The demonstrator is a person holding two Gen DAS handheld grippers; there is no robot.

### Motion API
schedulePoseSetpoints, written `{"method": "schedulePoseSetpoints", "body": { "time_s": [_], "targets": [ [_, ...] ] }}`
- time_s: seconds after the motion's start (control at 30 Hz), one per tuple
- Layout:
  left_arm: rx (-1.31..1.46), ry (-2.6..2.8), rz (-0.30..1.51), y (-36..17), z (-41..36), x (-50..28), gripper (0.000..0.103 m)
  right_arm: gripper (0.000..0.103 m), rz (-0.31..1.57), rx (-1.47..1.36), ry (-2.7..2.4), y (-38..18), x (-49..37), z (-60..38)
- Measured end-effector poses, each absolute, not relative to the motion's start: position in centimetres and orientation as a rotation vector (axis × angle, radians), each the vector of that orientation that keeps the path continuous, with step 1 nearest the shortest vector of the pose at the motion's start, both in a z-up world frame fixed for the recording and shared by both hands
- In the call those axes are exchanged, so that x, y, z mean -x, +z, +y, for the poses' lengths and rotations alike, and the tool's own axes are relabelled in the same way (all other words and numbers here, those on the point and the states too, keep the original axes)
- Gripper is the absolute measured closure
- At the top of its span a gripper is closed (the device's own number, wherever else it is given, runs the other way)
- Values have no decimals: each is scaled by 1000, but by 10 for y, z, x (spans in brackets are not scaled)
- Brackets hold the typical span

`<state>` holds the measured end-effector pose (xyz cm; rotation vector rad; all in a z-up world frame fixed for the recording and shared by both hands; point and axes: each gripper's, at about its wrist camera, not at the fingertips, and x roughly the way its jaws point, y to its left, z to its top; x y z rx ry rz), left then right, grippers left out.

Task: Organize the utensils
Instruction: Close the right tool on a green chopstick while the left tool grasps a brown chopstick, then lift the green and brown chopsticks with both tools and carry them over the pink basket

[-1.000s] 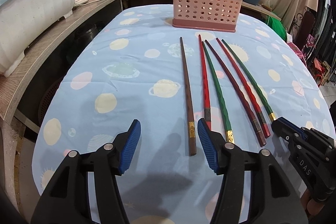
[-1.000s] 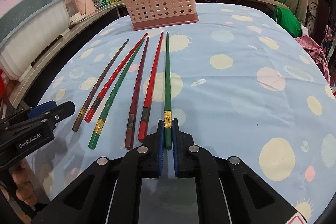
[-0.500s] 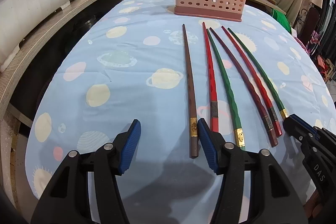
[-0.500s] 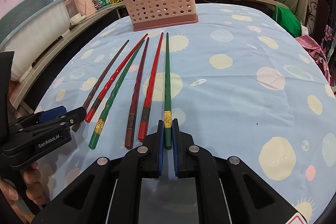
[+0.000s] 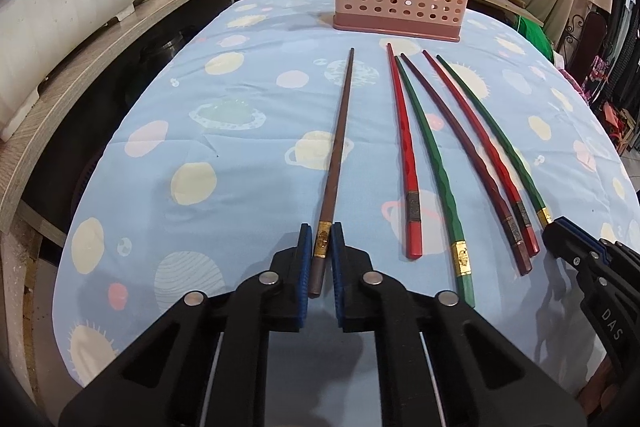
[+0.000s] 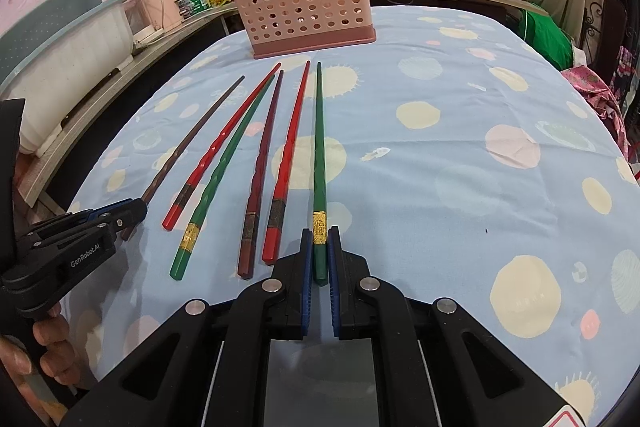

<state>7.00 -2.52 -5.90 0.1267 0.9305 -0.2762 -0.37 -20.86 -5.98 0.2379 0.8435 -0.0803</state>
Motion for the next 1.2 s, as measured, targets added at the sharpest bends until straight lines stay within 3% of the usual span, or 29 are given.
{"method": "schedulePoseSetpoints", "body": {
  "time_s": [0.7, 1.2],
  "targets": [
    [-113, -272, 936, -20, -21, -60, 96, 96, 738, -280, -99, -12, 29, -227],
    [-72, -293, 806, 58, -12, -80, 96, 96, 545, -271, -85, 70, 19, -254]
  ]
}}
